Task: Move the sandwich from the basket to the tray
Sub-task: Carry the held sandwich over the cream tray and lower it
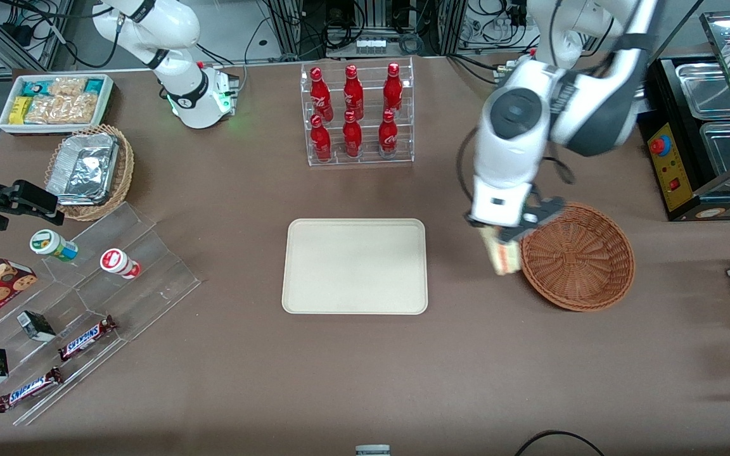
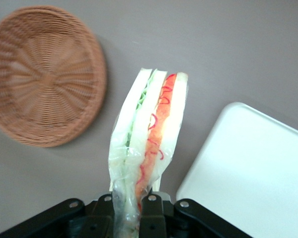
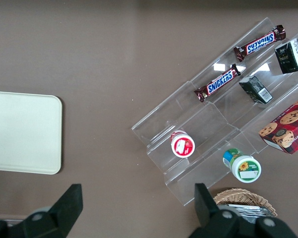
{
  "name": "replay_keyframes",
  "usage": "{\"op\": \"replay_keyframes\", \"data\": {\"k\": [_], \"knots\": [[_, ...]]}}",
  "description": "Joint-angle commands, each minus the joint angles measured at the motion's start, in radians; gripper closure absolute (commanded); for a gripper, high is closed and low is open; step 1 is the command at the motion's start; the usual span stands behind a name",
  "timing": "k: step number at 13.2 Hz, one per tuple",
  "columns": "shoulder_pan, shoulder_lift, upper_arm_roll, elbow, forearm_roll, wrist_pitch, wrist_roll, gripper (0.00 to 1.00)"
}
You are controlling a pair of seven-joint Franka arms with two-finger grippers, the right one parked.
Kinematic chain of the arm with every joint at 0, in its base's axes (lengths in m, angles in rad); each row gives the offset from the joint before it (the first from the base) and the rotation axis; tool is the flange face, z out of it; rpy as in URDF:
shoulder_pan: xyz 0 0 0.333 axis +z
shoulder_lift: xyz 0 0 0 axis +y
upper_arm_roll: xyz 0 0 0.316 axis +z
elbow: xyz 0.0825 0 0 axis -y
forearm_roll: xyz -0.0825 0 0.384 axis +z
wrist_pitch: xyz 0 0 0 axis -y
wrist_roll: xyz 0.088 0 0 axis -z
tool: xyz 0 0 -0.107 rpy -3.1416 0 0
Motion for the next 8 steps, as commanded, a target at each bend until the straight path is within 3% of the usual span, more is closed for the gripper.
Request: {"op": "replay_keyframes", "data": {"k": [1,5,8], "knots": [[-0.084,0.068,0.018,0.046,-0.034,0.060,0.071,0.96],[-0.155,0.232,0.019,0.072,-0.022,0.256,0.071,0.96],[-0.164,0.361,0.021,0.156,-0.010,0.279,0.074,0.96]]}}
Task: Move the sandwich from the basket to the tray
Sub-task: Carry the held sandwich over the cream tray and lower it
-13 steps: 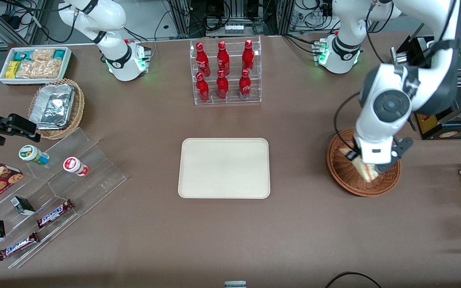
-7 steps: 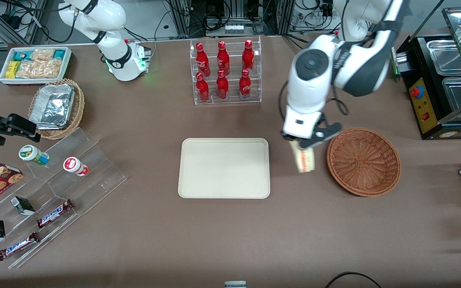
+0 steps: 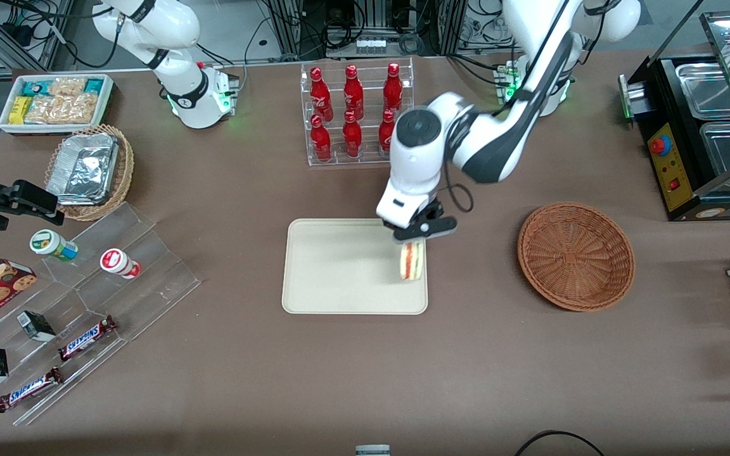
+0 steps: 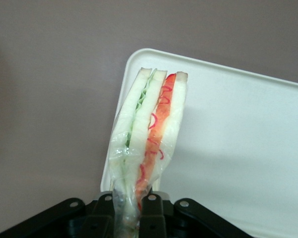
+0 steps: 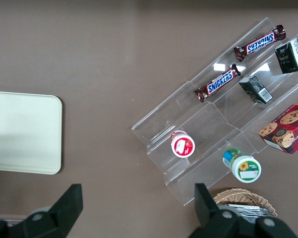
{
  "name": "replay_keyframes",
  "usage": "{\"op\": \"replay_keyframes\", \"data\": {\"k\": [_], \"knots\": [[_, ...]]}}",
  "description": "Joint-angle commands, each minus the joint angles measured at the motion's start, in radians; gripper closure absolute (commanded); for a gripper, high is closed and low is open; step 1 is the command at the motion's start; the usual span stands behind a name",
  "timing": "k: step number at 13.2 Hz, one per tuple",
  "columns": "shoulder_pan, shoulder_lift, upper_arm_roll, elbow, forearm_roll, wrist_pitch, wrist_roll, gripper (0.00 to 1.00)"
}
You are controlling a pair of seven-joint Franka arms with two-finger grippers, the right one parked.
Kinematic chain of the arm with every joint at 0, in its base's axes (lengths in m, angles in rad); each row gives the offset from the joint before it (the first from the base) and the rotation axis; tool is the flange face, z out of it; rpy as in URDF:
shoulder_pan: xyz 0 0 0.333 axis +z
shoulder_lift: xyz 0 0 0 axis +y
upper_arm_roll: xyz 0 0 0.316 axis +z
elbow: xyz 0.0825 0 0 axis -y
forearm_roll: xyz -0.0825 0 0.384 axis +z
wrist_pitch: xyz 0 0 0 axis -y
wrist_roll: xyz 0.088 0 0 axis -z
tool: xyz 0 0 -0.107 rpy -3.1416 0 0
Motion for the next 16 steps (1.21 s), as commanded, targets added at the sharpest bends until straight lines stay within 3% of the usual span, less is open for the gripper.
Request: {"op": "replay_keyframes", "data": {"k": [1,3,5,16], "knots": [[-0.015,0.122,0.017,0.116,0.034,-0.010,0.020,0.96],[-0.015,0.162,0.017,0.117,0.077,0.017,0.006,0.96],[-0.017,0.168,0.017,0.110,0.079,0.080,0.003,0.96],[-0.083,0.217,0.017,0.121,0.087,0.083,-0.101,0.96]]}}
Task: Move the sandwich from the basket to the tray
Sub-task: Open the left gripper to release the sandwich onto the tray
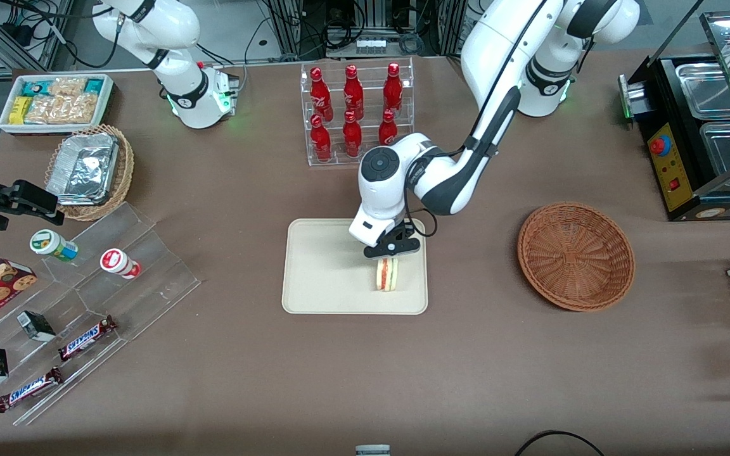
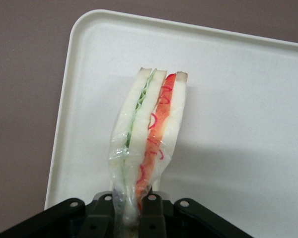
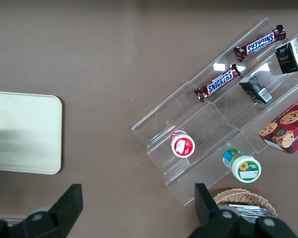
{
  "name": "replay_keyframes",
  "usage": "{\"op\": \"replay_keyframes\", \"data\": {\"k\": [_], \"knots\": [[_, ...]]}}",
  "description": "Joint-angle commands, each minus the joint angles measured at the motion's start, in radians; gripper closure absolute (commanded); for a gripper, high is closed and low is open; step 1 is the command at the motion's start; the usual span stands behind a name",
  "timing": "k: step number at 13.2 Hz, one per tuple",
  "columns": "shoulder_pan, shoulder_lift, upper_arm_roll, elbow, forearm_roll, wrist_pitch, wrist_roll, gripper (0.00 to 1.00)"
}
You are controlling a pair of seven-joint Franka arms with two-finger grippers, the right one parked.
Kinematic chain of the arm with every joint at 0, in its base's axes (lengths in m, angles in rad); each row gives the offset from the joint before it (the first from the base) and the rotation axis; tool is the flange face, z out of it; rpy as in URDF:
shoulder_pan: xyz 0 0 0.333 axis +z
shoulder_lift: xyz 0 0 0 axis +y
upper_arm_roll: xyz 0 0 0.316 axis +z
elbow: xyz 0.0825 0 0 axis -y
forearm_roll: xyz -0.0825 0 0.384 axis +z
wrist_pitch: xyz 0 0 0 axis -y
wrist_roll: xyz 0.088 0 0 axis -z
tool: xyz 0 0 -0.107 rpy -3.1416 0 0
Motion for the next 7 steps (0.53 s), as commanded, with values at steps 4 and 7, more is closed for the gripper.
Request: {"op": "replay_keyframes", "data": {"k": [4,7], "knots": [[-0.015,0.028,0.013,0.028,0.021,-0.002,-0.079,0.43],[-0.012,0.013,0.016,0.030,0.021,-0.012,-0.084,0.00]]}}
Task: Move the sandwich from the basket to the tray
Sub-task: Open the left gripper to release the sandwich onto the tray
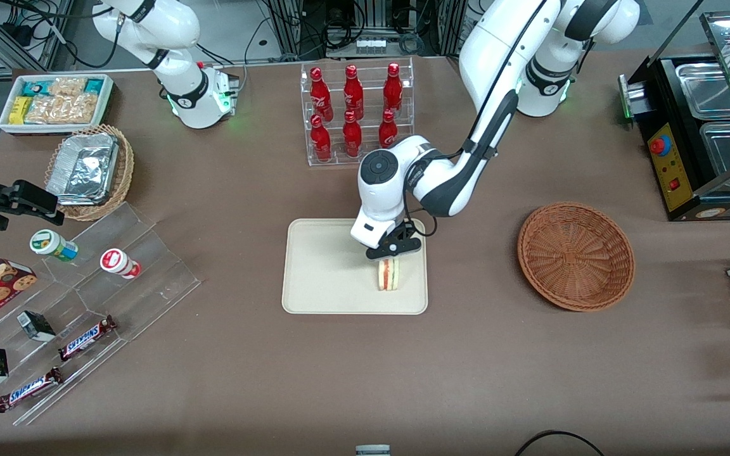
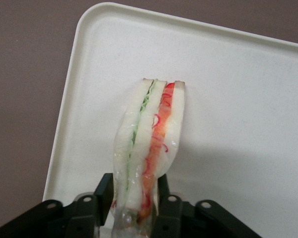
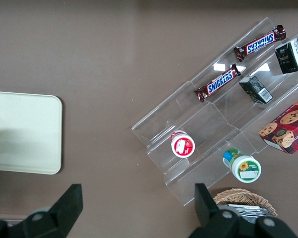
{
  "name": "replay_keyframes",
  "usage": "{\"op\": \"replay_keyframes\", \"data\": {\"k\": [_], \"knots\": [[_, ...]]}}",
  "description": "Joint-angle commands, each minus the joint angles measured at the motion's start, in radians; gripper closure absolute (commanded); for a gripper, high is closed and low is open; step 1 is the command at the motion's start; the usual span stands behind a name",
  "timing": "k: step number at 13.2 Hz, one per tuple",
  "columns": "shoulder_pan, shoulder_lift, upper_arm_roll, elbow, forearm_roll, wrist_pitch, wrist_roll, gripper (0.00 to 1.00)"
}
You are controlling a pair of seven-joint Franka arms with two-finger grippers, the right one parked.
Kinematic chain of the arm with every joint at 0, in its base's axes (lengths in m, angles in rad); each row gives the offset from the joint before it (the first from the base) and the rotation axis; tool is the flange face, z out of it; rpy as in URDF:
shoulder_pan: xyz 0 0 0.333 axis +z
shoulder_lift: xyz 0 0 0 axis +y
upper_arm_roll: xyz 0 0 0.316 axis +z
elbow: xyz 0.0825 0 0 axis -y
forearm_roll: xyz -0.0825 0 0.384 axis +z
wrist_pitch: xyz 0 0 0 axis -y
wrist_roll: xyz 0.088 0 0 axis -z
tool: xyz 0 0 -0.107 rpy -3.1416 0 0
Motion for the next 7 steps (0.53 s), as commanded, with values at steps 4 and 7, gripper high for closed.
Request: {"op": "replay_keyframes", "data": {"k": [4,7], "knots": [[0.021,-0.108,0.021,0.045,0.013,-0.142,-0.033,0.00],[0.092,-0.255,0.021,0.038,0.007,-0.277,-0.017,0.00]]}}
